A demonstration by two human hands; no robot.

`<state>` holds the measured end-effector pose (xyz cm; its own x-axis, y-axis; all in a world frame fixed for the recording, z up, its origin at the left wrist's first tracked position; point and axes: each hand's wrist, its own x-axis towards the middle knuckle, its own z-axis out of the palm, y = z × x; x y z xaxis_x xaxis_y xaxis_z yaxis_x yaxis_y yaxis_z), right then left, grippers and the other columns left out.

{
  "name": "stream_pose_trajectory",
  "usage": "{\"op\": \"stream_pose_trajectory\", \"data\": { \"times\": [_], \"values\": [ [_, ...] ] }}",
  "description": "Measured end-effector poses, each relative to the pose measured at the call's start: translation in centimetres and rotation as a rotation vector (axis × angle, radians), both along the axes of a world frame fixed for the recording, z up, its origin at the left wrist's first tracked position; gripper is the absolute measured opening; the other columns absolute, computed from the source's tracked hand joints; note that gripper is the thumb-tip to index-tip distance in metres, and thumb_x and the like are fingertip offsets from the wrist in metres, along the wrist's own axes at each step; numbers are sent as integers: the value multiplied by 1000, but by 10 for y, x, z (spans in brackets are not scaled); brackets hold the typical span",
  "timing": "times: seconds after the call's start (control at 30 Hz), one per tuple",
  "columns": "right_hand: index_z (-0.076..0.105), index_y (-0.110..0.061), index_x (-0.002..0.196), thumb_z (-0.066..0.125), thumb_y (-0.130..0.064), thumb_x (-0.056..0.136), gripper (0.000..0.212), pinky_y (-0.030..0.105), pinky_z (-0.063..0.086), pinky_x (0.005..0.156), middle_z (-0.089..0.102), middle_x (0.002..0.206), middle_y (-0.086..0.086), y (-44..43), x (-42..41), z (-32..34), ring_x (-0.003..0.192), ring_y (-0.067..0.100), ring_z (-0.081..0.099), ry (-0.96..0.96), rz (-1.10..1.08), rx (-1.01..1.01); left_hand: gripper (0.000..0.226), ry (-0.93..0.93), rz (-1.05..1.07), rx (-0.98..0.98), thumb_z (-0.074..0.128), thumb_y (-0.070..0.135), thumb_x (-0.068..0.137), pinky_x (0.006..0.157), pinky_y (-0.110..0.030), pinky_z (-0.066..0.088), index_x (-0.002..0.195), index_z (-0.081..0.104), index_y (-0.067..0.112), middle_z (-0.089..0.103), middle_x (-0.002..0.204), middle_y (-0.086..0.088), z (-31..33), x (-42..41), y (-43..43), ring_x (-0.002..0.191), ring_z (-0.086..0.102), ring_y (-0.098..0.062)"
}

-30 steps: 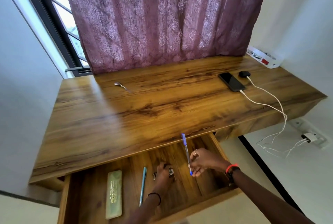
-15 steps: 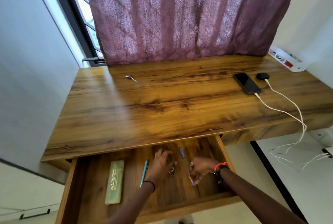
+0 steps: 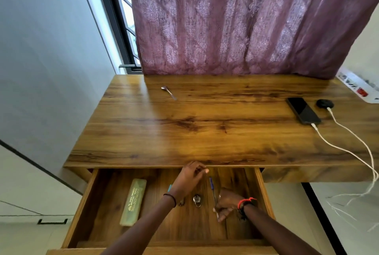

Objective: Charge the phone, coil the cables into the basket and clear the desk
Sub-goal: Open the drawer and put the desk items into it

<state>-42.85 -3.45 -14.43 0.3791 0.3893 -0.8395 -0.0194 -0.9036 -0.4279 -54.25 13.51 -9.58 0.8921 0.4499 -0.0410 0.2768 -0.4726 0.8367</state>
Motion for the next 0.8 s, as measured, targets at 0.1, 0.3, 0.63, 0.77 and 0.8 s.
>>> {"op": "stream_pose_trajectory", "data": {
  "times": [0.1,0.3,0.63,0.77,0.8],
  "values": [
    [59,3,116,54,-14,90,31,40,50,96,65,115,20,0,2,2,102,27,65,-50,-24,3,20,-42,21,-16,53,40,91,76,-8,47,106,60,28,59,100,17,16,6,10,90,57,8],
    [57,-6,89,59,-15,88,9,23,57,53,62,67,7,37,1,44,54,12,64,-113,204,-31,14,-82,195,59,52,28,94,64,-16,45,101,61,19,65,91,1,54,27,65,79,60,-12],
    [52,-4,104,48,-17,96,16,19,52,55,57,73,6,57,28,50,61,12,57,-108,124,-52,22,34,328,329,42,2,93,90,-41,47,104,61,0,62,109,-18,96,75,194,101,59,-32],
    [47,-10,103,47,-19,97,11,17,48,52,55,69,3,56,25,54,55,9,53,-129,100,-69,26,121,401,324,36,-2,92,92,-45,45,106,58,-5,58,114,-25,99,106,224,107,55,-38],
    [49,-10,105,48,-20,96,13,17,48,53,56,70,2,56,24,55,55,8,53,-137,112,-62,27,142,405,335,34,-3,92,93,-45,44,107,56,-8,58,115,-28,94,117,231,108,54,-39]
  ]
}}
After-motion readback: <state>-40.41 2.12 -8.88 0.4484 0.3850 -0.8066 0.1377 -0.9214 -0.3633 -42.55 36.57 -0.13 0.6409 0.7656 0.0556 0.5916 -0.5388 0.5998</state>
